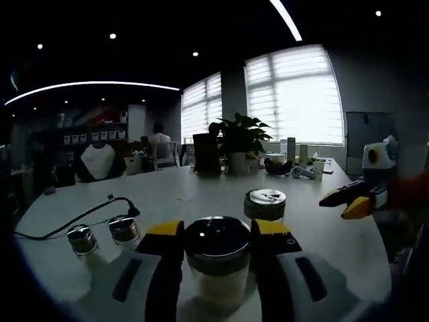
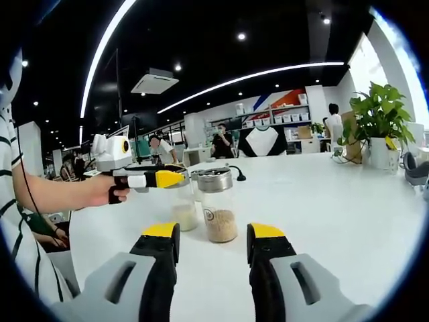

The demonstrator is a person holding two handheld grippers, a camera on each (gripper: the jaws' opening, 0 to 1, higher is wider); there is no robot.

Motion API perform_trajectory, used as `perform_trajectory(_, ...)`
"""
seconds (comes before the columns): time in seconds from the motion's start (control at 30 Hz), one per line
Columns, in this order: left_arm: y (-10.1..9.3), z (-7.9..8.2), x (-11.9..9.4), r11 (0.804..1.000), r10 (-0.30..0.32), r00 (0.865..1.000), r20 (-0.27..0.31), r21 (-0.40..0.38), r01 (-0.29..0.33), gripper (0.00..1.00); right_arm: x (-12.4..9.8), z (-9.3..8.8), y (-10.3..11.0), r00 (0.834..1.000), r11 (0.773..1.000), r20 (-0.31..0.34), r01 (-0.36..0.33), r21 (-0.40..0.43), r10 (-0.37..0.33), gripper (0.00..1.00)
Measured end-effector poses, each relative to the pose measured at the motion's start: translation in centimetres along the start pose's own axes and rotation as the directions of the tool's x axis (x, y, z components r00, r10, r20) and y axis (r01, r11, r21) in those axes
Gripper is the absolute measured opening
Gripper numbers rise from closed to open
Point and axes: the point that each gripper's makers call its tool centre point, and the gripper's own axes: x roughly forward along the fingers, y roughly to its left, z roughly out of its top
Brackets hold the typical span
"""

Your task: Rotate the seasoning bottle until the label or dispensing opening points toward the visible target arrow and the bottle remains upright within the marked orientation range

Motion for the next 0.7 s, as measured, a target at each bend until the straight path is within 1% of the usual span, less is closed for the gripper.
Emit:
perform_trajectory(0.03, -0.01, 0.00, 0.01, 1.000, -0.006, 1.000, 0.000, -0.001, 0.006, 0.42, 0.00, 0.01, 0.02, 1.000, 1.000, 0.000, 0.000, 0.000, 0.000, 0.39)
perform_trajectory(0.13, -0.26, 0.00, -0.05, 0.998, -0.059, 0.998, 0.004, 0.004, 0.059, 0.42, 0.02, 0.05, 0.10, 1.000, 1.000, 0.001, -0.003, 0.000, 0.003, 0.39)
perform_trajectory(0.2, -0.22, -0.02, -0.09, 0.997, -0.082, 0.997, 0.004, 0.009, 0.082, 0.42, 0.02, 0.11, 0.20, 1.000, 1.000, 0.002, -0.007, 0.001, 0.007, 0.38)
perform_trajectory(0.23, -0.40, -0.02, -0.10, 0.993, -0.116, 0.993, 0.002, 0.007, 0.116, 0.42, 0.02, 0.13, 0.26, 1.000, 1.000, 0.002, -0.009, 0.001, 0.009, 0.38)
perform_trajectory(0.27, -0.34, 0.00, -0.12, 0.992, -0.126, 0.992, 0.001, 0.008, 0.126, 0.42, 0.01, 0.13, 0.30, 1.000, 1.000, 0.002, -0.011, 0.000, 0.011, 0.38)
perform_trajectory(0.33, -0.45, 0.04, -0.16, 0.986, -0.165, 0.986, -0.001, 0.018, 0.165, 0.42, 0.00, 0.13, 0.39, 1.000, 1.000, 0.003, -0.015, 0.001, 0.015, 0.38)
perform_trajectory(0.37, -0.70, 0.01, -0.21, 0.980, -0.196, 0.981, -0.002, 0.011, 0.196, 0.42, 0.00, 0.12, 0.42, 1.000, 1.000, 0.002, -0.016, 0.001, 0.016, 0.38)
perform_trajectory(0.4, -0.42, 0.06, -0.23, 0.980, -0.197, 0.980, -0.002, 0.018, 0.197, 0.42, 0.00, 0.10, 0.45, 1.000, 1.000, 0.001, -0.017, 0.001, 0.017, 0.37)
perform_trajectory(0.5, -0.46, 0.09, -0.26, 0.962, -0.272, 0.962, -0.010, 0.027, 0.273, 0.42, 0.01, 0.12, 0.67, 1.000, 1.000, 0.000, -0.027, 0.000, 0.027, 0.35)
perform_trajectory(0.57, -0.72, 0.07, -0.28, 0.945, -0.327, 0.945, -0.014, 0.022, 0.327, 0.42, 0.02, 0.10, 0.72, 1.000, 1.000, -0.001, -0.031, -0.002, 0.031, 0.35)
perform_trajectory(0.63, -0.65, 0.00, -0.28, 0.934, -0.356, 0.934, -0.029, 0.023, 0.357, 0.42, 0.03, 0.11, 0.75, 0.999, 0.999, -0.002, -0.033, -0.002, 0.033, 0.35)
perform_trajectory(0.67, -0.89, -0.05, -0.32, 0.922, -0.385, 0.922, -0.039, 0.024, 0.386, 0.42, 0.03, 0.09, 0.77, 0.999, 0.999, -0.003, -0.034, -0.002, 0.034, 0.35)
perform_trajectory(0.7, -0.80, -0.03, -0.23, 0.918, -0.393, 0.918, -0.042, 0.029, 0.395, 0.42, 0.04, 0.07, 0.77, 0.999, 0.999, -0.004, -0.034, -0.003, 0.034, 0.35)
